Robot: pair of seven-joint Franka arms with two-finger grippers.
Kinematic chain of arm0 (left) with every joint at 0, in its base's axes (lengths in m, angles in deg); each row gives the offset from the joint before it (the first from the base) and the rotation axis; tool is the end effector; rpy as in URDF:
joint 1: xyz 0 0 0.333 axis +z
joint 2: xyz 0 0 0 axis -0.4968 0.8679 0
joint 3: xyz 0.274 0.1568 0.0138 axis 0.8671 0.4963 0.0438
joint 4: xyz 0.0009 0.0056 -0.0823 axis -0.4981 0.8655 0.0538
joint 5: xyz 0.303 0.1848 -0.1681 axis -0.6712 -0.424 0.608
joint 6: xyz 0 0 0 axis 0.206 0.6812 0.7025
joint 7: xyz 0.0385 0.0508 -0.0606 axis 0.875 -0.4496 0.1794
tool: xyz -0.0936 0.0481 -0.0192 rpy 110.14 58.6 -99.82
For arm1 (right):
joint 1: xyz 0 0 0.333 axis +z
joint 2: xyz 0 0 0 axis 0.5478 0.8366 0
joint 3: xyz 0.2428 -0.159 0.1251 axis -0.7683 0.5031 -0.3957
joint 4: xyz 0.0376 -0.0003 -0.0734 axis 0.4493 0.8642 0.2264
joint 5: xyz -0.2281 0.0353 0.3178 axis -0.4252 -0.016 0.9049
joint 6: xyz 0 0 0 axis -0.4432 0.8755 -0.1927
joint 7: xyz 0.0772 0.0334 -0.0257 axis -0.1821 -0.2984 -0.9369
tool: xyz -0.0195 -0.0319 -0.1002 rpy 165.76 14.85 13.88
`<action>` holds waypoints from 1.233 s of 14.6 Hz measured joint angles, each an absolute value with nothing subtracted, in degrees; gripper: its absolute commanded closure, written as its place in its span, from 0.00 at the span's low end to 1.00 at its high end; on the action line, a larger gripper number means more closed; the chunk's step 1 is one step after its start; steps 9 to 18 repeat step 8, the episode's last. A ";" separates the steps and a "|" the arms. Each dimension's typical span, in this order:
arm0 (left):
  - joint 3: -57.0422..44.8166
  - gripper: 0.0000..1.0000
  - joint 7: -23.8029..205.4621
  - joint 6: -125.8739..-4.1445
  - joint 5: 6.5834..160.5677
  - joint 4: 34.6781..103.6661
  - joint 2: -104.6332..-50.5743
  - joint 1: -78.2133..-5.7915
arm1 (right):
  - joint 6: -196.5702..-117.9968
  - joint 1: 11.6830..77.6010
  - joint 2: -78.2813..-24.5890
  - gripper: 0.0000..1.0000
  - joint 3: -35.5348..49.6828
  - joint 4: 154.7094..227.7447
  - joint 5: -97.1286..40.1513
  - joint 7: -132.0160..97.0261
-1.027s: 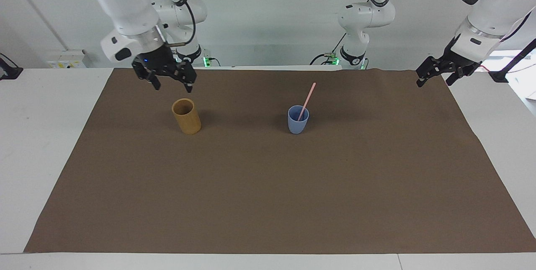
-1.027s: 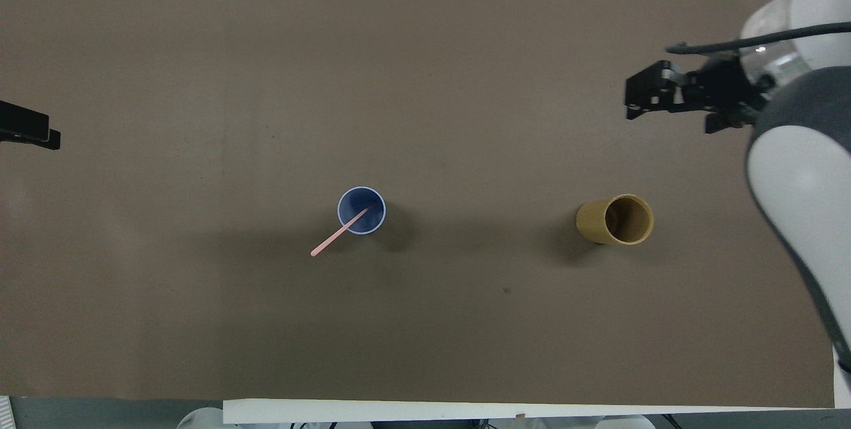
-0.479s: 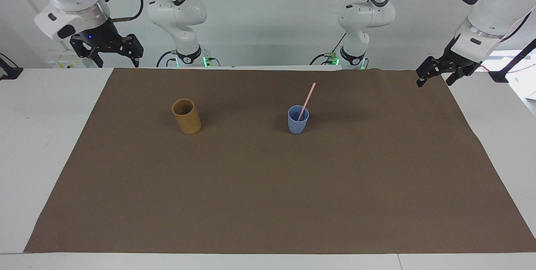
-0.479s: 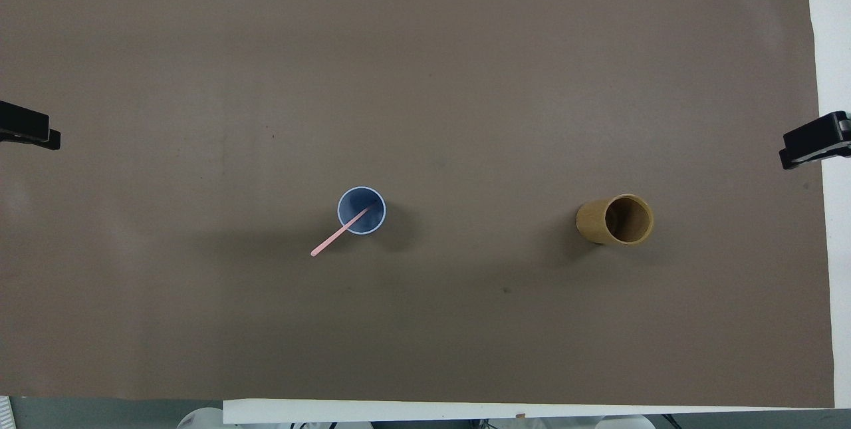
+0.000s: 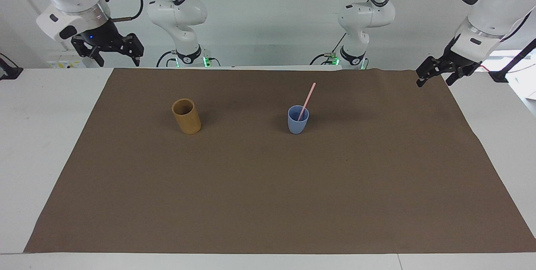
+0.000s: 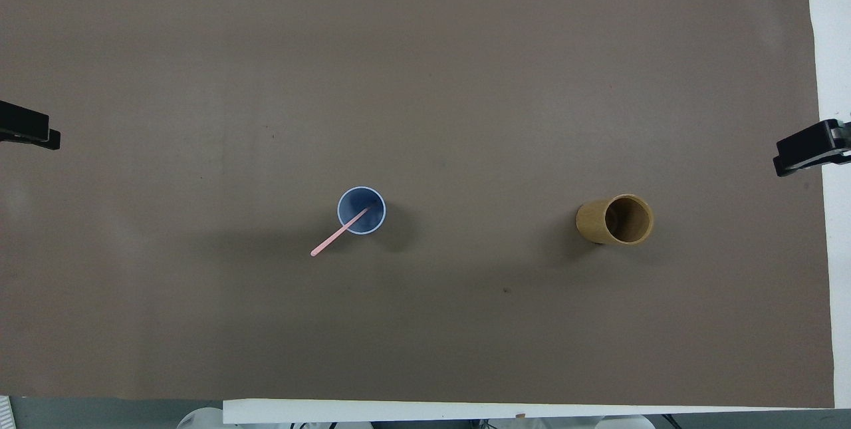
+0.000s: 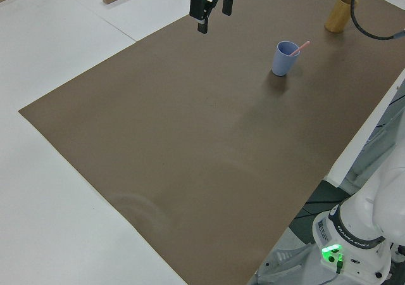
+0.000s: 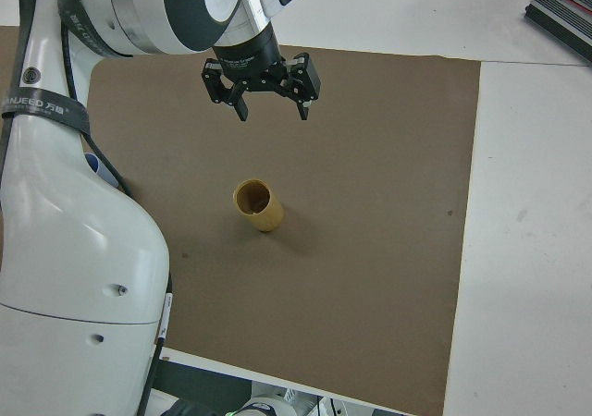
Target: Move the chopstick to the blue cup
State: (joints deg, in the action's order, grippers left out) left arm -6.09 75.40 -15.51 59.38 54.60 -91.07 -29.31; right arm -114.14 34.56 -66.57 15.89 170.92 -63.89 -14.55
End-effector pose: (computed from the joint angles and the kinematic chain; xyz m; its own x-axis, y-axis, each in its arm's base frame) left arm 0.5311 -0.0264 0.6186 0.9983 -0.0440 -0.0394 -0.0434 -0.9989 0.0146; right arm 0.5245 -0.0132 0.6563 0.9842 0.0616 -0.1657 0.0738 -0.9949 0.0687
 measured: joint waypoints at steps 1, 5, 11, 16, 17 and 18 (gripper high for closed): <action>-6.09 0.00 75.40 -15.51 59.38 54.60 -91.07 -29.31 | -114.14 34.56 -66.57 0.00 15.82 171.03 -63.68 -14.55; -6.09 0.00 75.40 -15.51 59.38 54.60 -91.07 -29.31 | -115.28 34.54 -66.57 0.00 15.80 171.05 -61.41 -14.47; -6.09 0.00 75.40 -15.51 59.38 54.60 -91.07 -29.31 | -116.78 34.34 -66.57 0.00 16.00 171.05 -61.27 -14.45; -6.09 0.00 75.40 -15.51 59.38 54.60 -91.07 -29.31 | -116.78 34.34 -66.57 0.00 16.00 171.05 -61.27 -14.45; -6.09 0.00 75.40 -15.51 59.38 54.60 -91.07 -29.31 | -116.78 34.34 -66.57 0.00 16.00 171.05 -61.27 -14.45; -6.09 0.00 75.40 -15.51 59.38 54.60 -91.07 -29.31 | -116.78 34.34 -66.57 0.00 16.00 171.05 -61.27 -14.45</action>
